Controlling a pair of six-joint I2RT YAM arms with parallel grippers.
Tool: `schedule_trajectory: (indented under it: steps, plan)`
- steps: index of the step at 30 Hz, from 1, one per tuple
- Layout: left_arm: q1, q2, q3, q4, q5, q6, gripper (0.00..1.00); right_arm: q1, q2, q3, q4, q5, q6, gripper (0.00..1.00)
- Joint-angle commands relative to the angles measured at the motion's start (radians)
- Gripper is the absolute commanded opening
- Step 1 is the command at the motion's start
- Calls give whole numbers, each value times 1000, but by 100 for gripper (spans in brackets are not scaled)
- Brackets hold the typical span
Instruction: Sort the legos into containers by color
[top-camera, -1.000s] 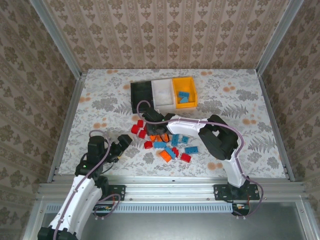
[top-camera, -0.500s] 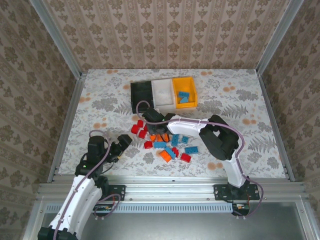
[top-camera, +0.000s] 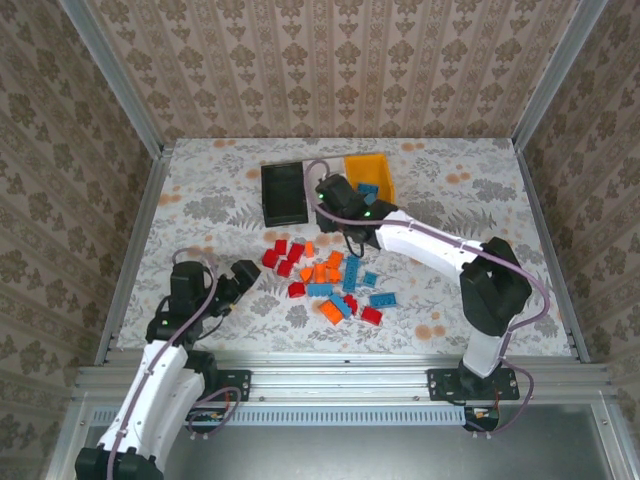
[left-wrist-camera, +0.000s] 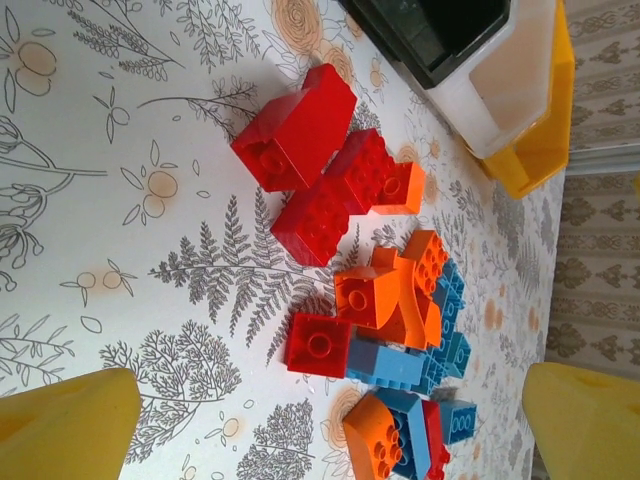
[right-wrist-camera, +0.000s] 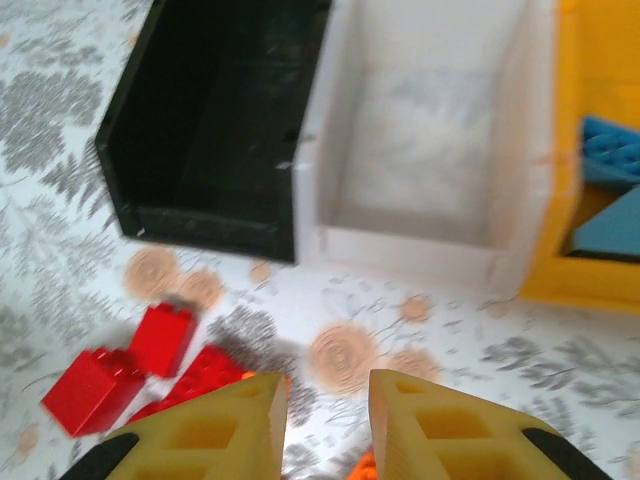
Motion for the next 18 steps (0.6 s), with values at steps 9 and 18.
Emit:
schedule_trajectory:
  steps: [9,18]
  plan:
    - [26,127,54,14,34,73,100,-127,129,152,-53,-49,-73,29]
    - [35,175,33,51,54,67,100,-170,414,471,-174,-68,-116,29]
